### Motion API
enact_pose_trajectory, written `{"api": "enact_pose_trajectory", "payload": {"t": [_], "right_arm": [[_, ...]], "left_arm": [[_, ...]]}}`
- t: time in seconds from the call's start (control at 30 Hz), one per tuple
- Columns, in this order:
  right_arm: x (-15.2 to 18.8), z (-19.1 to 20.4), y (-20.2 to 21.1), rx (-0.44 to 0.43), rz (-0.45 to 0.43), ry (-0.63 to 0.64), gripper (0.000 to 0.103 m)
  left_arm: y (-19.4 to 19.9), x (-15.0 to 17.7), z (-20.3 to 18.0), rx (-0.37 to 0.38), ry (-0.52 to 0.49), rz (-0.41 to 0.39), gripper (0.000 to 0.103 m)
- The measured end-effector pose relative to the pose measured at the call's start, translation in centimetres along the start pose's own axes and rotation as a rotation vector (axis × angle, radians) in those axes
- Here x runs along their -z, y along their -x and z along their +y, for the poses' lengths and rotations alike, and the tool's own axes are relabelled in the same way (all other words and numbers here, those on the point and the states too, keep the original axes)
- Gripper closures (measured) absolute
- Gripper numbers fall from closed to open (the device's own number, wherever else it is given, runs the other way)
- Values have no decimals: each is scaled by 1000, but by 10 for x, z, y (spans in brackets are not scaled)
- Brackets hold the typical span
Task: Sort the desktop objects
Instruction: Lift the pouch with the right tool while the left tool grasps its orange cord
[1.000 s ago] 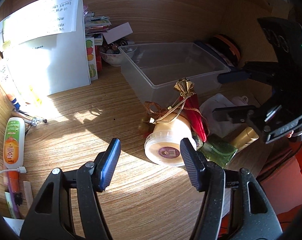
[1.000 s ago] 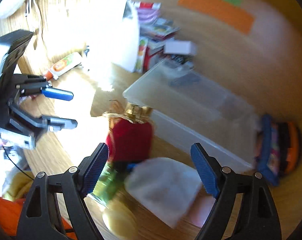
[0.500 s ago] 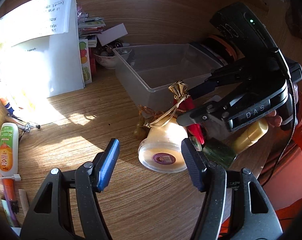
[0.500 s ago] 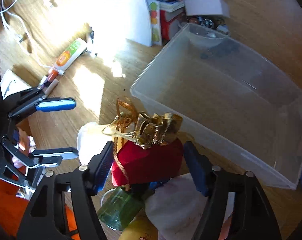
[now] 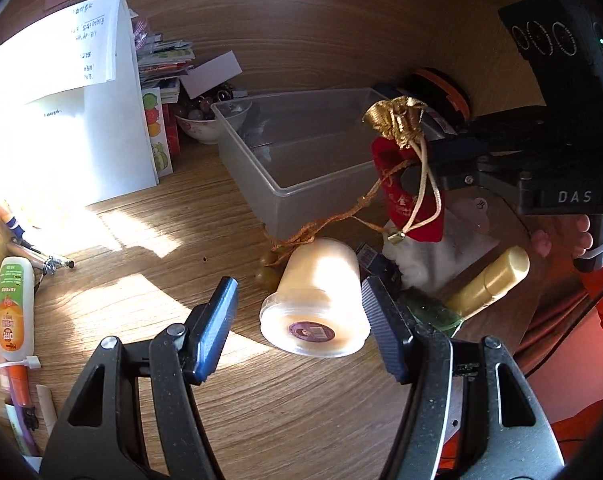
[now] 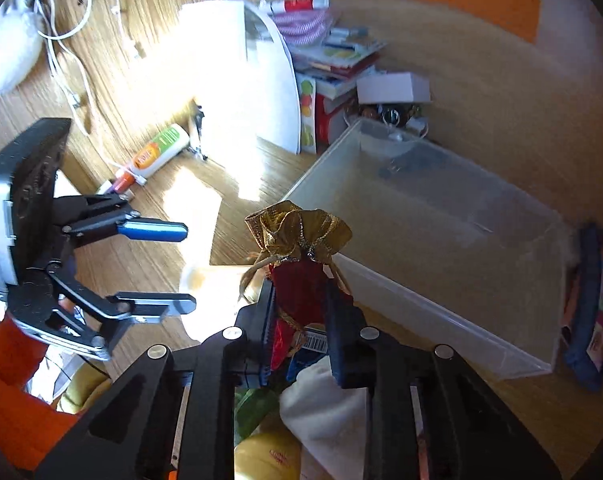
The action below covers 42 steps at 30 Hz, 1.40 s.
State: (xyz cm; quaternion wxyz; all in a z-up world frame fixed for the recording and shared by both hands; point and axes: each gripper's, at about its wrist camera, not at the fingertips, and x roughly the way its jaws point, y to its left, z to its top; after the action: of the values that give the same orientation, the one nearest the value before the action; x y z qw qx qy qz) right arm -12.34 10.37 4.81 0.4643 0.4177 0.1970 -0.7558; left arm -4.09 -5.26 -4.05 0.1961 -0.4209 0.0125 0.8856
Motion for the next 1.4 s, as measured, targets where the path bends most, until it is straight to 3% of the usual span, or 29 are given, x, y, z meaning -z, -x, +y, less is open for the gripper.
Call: {"api": "enact_pose_trajectory", "payload": {"t": [0.23,0.47,0.77,0.87,0.97,1.13,1.23,1.4], "right_arm": [[5,2,34,-15,-87,-20,83],[1,10,51,-40,-160,-13,83],[-12,17,71,-63,-228,-1,83],[-13,17,78,-72,-248,-7,83],[-15,15,87,-90,-269,-13,83],[-18,15,103,-84,-303,-10,83],[-19,12,110,-82,-316,-11,83],[-15,5,112,-58,-321,-24,83]], "left_arm": [[-2,-15,-23,-3,-62,-19,40],[-24,-27,-30,-1,-67,25,40],[-32,-33,-38,106,-68,22,40],[-33,-36,-44,85,-81,9,40],[-41,-42,-44,123,-68,28,40],[-48,-43,-47,155,-49,48,78],[-46,-41,-47,109,-42,27,92],[-29,-37,-48,31,-42,-24,98]]}}
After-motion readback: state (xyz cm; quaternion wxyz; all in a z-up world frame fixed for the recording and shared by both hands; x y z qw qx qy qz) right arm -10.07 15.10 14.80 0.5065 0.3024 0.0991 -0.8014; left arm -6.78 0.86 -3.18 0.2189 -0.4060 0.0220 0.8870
